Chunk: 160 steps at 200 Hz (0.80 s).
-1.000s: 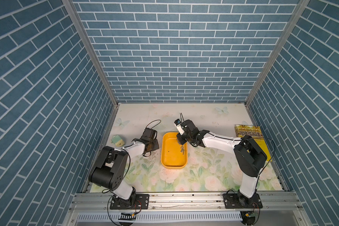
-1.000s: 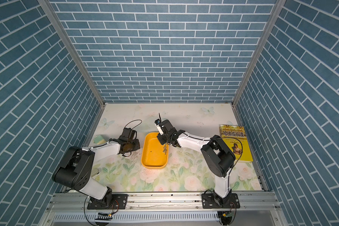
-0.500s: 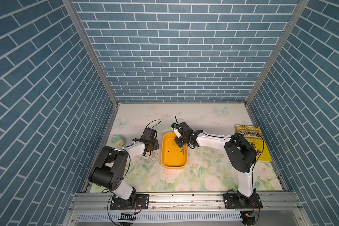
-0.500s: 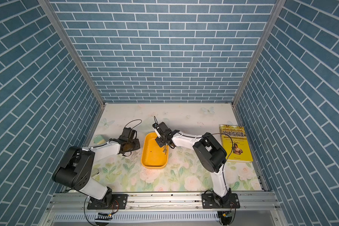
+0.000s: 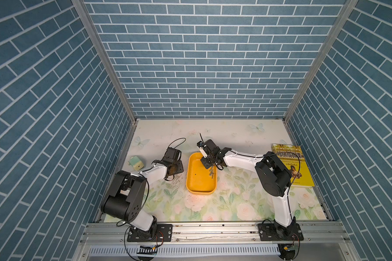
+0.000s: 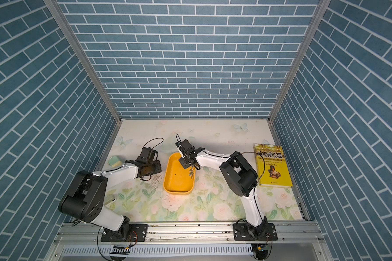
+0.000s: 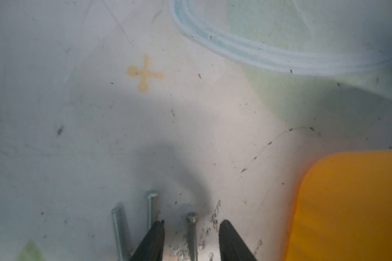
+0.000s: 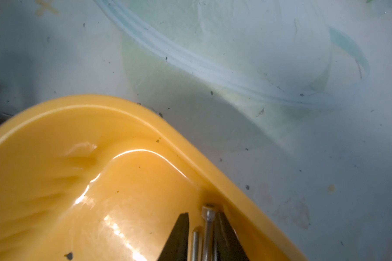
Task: Take out the screws from the storage box
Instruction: Place the screw at the center of the board, then pick up the screw from the storage box.
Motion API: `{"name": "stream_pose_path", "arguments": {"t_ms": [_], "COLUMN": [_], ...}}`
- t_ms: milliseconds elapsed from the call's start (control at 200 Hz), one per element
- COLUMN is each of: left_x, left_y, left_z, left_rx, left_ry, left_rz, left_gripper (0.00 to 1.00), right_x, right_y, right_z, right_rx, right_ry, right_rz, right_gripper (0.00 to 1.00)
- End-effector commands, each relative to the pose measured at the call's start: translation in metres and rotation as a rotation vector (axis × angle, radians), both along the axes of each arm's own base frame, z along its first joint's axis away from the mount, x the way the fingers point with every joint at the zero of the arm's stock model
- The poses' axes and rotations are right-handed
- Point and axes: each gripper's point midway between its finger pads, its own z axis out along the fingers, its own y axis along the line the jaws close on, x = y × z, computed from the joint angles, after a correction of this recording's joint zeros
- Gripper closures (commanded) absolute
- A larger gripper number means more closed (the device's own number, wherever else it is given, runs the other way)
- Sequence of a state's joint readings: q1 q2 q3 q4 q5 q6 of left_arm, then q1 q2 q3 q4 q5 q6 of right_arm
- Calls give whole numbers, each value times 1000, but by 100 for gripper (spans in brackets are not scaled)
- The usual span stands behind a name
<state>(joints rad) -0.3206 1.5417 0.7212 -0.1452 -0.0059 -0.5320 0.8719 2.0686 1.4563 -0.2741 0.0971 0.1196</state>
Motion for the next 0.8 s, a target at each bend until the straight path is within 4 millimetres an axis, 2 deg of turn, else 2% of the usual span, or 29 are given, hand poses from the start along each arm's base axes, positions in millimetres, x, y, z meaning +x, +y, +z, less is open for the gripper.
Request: {"name": "stream_pose_path", "arguments": {"t_ms": [0,115,240,425,795], "left_x": [-7,-7,-6,-6,-6], "left_y": [6,8,10,12,16], "left_z": [1,6,14,24,32], "left_rx": [15,20,21,16,25], "left_ry": [9,-6,-33,-63,-87], "left_rz": [10,18,26,34,50], "left_gripper": [52,45,42,41,40], "right_x": [0,-2,-6,-9,-6], "right_y": [1,1,-1,-2,-6], "right_z": [3,1,-5,-5,-26], "right_rx": [-41,-63,-75,-81,-116], "right_ry": [7,27,54,61,90], "right_rz": [-40,-49,-54,-63,-81], "right_gripper": [75,75,75,75,74]}}
